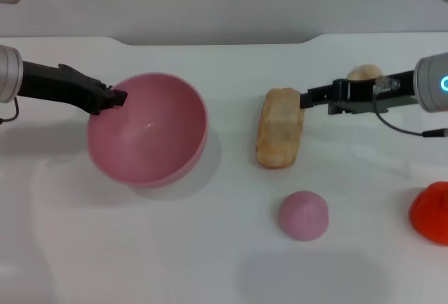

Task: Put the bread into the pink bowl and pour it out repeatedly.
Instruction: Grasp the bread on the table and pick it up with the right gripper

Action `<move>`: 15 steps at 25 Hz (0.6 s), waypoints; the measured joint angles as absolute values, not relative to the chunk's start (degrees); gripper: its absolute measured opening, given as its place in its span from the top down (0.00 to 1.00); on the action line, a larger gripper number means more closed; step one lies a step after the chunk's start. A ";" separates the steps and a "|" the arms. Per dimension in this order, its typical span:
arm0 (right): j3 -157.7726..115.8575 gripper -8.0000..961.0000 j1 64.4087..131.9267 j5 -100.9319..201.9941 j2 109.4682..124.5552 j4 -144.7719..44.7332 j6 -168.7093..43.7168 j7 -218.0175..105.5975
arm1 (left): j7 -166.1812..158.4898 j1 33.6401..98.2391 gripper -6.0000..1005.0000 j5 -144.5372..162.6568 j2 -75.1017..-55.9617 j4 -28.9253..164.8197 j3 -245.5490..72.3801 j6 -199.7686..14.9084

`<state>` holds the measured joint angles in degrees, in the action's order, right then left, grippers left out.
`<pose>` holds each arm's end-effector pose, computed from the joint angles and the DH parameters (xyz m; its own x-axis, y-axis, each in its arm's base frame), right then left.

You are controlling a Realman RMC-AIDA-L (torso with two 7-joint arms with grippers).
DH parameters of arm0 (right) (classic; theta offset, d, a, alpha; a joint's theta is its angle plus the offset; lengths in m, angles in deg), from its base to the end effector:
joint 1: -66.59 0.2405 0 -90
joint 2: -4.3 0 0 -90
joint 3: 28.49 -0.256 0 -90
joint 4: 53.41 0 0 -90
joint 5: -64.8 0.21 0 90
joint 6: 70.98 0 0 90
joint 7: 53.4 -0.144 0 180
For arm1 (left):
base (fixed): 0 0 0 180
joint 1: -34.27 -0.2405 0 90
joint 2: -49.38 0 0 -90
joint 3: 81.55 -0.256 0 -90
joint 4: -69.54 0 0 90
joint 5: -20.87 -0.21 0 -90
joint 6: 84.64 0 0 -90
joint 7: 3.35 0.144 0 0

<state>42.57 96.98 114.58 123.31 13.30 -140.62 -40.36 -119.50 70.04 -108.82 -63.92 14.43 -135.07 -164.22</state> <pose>0.2033 0.3822 0.0004 0.2758 -0.8852 -0.3747 -0.9565 -0.2142 -0.1980 -0.2411 0.3941 0.0535 0.7963 0.5742 0.1903 0.6018 -0.7199 -0.3459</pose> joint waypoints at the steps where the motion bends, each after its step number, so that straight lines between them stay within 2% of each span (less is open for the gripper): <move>1: 42.76 0.31 96.96 114.61 123.31 12.91 -140.47 -40.38 | -119.36 70.06 0.93 -109.08 -63.88 14.43 -135.05 -164.10; 15: 43.52 0.31 100.11 115.81 123.22 2.26 -136.33 -37.31 | -118.80 70.08 0.93 -109.30 -63.80 14.48 -134.89 -163.94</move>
